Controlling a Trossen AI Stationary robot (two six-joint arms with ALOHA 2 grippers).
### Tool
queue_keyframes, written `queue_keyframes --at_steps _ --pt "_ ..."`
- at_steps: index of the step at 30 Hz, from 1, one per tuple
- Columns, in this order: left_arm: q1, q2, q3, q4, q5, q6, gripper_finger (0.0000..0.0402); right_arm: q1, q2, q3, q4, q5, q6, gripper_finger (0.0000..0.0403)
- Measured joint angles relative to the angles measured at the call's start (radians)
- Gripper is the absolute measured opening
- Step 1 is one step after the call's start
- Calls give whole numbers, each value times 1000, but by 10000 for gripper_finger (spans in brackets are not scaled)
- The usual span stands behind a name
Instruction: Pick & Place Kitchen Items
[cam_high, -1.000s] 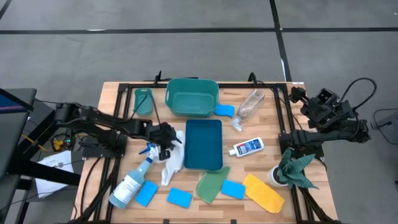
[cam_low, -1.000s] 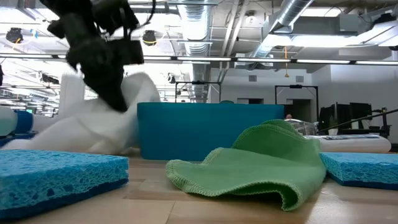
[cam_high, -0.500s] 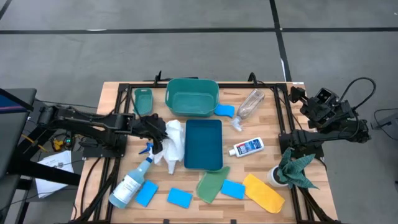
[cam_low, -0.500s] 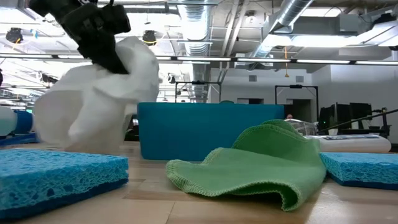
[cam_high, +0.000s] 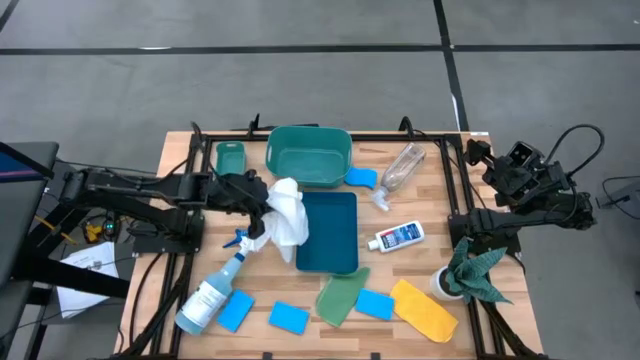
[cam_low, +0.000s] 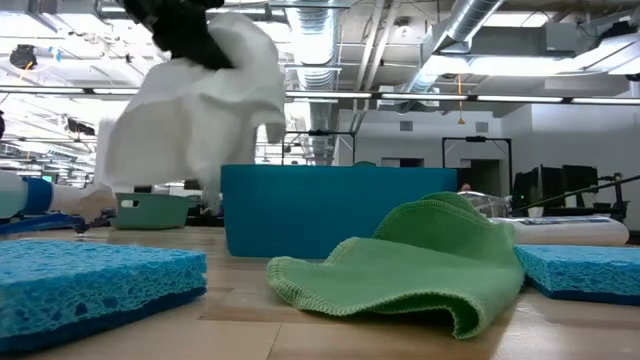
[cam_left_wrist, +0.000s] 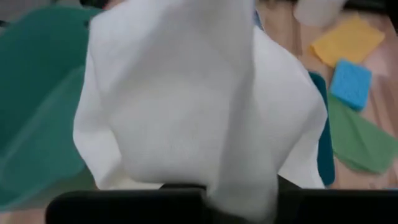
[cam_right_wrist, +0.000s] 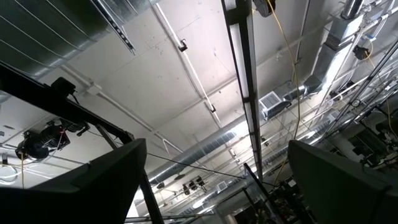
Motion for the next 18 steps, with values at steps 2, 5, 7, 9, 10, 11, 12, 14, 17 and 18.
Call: queue_keyframes --at_steps 2,5,7,9,10,11,12,14,17,18 --pt "15 0 21 -1 -15 6 5 0 0 0 0 0 0 380" --pt "35 0 61 -1 -19 52 5 0 0 0 0 0 0 380" --pt "47 0 90 3 -37 79 5 0 0 0 0 -1 0 380" --pt "61 4 117 -2 -54 104 5 0 0 0 0 -1 0 380" --pt "68 7 130 -1 -62 117 5 0 0 0 0 -1 0 380" --pt "74 8 145 -1 -64 128 5 0 0 0 0 -1 0 380" --pt "81 8 160 -1 -65 144 5 0 0 0 0 -2 0 380" --pt "95 23 194 11 -70 174 5 0 0 0 0 -2 0 380" --pt "117 45 233 24 -69 214 5 0 0 0 0 -2 0 380" --pt "123 57 250 56 -69 232 5 0 0 0 -1 -2 0 380"
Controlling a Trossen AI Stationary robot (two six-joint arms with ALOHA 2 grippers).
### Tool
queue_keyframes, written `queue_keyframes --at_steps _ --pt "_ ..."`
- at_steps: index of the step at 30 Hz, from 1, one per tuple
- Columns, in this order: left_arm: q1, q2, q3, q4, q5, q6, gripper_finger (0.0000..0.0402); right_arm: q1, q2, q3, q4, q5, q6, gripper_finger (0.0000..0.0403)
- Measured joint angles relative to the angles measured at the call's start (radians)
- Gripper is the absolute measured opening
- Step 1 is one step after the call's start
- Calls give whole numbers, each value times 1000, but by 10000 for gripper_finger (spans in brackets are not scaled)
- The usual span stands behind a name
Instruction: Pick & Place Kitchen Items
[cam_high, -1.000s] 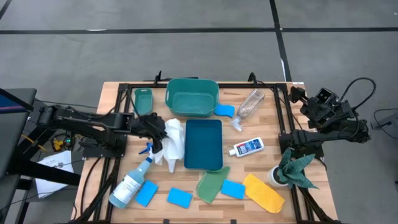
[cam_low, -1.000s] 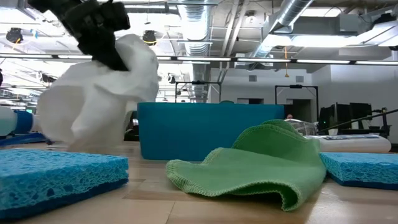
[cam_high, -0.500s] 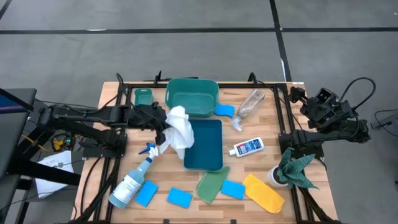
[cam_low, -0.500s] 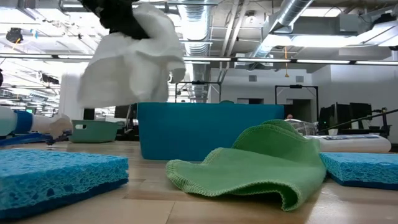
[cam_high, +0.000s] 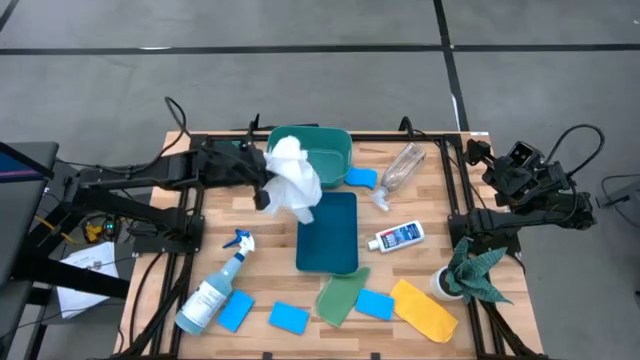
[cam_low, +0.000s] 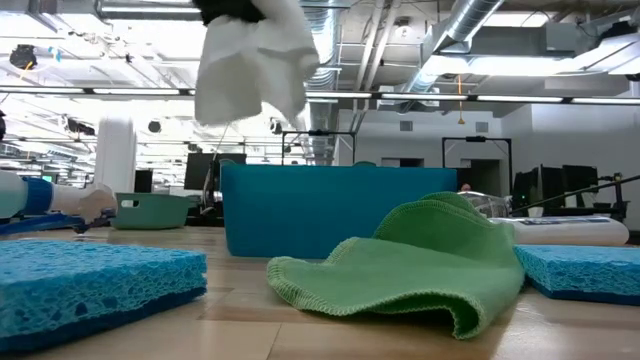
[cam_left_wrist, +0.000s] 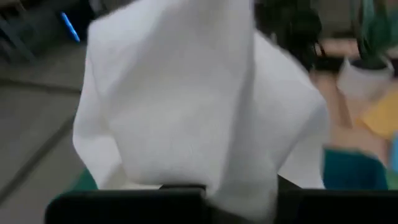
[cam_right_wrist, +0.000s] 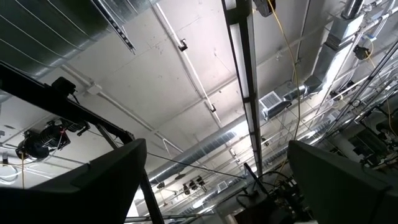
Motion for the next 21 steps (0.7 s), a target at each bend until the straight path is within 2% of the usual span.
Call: queue_keyframes --at_steps 7,15,21 --pt "47 115 115 69 7 121 5 0 0 0 0 0 0 380" --pt "101 291 265 218 15 243 6 1 0 0 -1 -1 0 380" --pt "131 414 387 279 -16 364 6 1 0 0 0 -5 0 380"
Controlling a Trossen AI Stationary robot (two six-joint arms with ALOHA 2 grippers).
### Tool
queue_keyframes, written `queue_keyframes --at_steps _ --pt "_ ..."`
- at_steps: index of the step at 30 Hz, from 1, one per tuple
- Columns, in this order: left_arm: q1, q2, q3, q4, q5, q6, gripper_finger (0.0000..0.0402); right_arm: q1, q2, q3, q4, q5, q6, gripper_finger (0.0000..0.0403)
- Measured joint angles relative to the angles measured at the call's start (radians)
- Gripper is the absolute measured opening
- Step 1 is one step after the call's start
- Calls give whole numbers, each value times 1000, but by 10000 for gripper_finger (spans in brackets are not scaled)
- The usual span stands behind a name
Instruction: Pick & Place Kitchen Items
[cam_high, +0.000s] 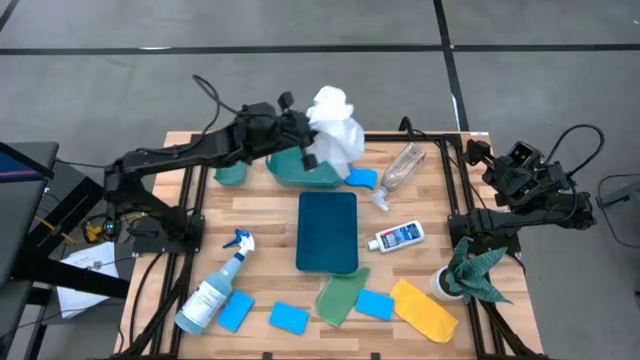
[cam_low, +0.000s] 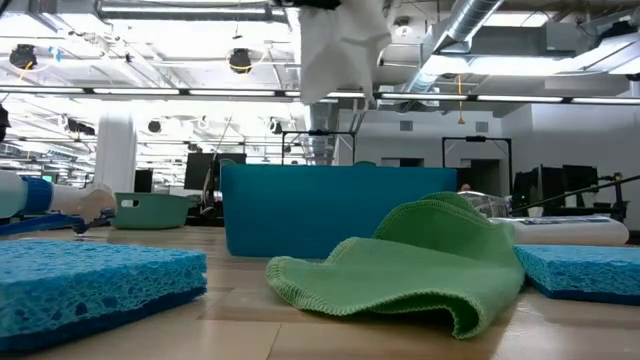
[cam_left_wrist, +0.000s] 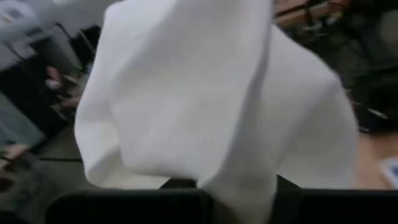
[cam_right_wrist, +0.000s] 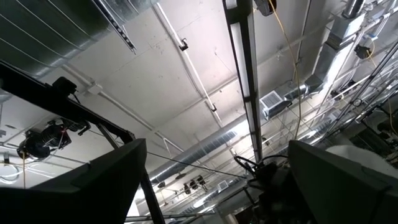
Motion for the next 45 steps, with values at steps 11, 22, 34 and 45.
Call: queue_keyframes --at_steps 11,22,34,45 --pt "74 80 133 -9 -72 61 6 0 0 0 1 -14 0 380" --pt "115 75 65 -70 -71 51 6 0 0 0 2 -14 0 380" --pt "115 75 -215 -35 -130 50 6 0 0 0 2 -13 0 380" --pt "115 75 -457 170 -149 41 6 0 0 0 2 -13 0 380"
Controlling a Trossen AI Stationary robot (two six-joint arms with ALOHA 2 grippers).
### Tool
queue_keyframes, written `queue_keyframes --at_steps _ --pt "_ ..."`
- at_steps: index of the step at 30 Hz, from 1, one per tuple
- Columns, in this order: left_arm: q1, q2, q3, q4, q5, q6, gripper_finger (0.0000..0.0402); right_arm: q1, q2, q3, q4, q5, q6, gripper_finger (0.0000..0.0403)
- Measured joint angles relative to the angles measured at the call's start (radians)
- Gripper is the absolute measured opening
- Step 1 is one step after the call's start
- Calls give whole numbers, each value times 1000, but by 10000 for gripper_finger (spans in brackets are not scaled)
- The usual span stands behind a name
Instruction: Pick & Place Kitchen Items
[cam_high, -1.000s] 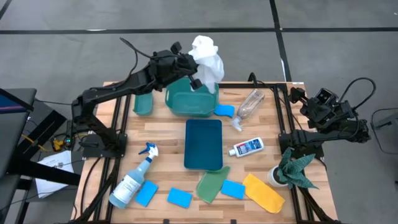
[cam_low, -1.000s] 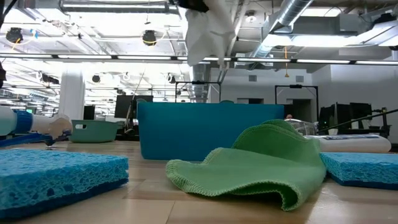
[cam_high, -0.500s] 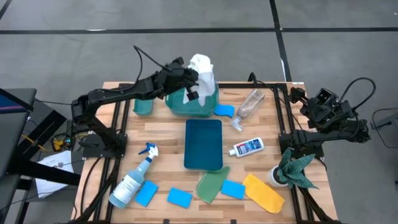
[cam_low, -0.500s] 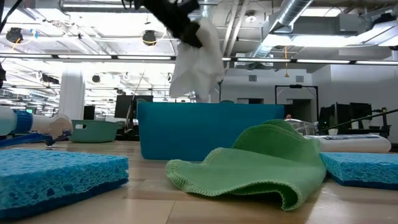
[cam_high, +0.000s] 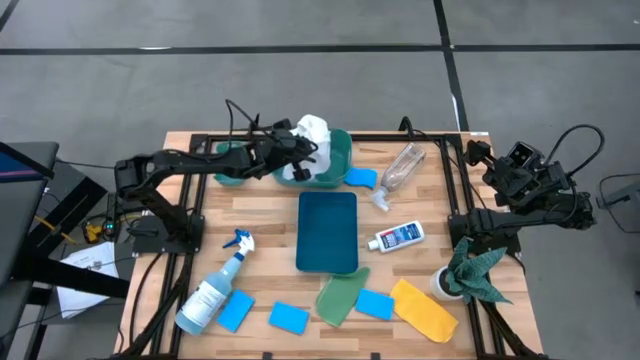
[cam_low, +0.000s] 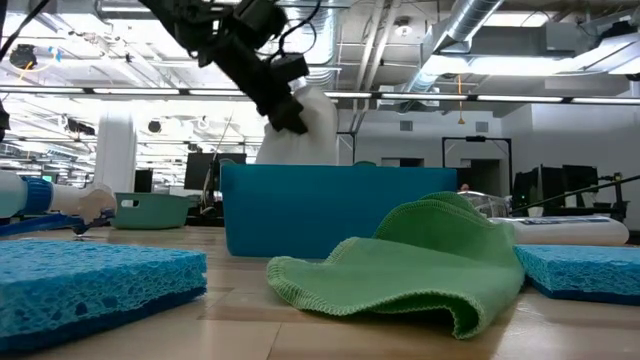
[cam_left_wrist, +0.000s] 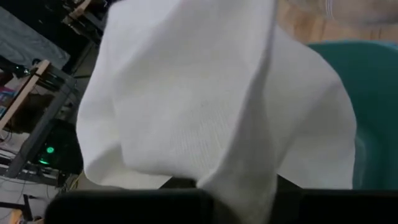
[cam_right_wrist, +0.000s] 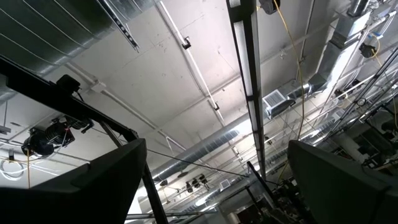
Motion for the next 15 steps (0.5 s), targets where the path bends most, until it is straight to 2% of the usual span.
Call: queue_keyframes --at_steps 4,12,15 --pt "5 0 -42 41 5 -63 6 0 0 0 0 0 0 380" --pt "17 61 -51 58 169 -176 6 0 0 0 -1 0 0 380" --pt "14 110 -51 57 182 -230 8 0 0 0 -1 0 0 380"
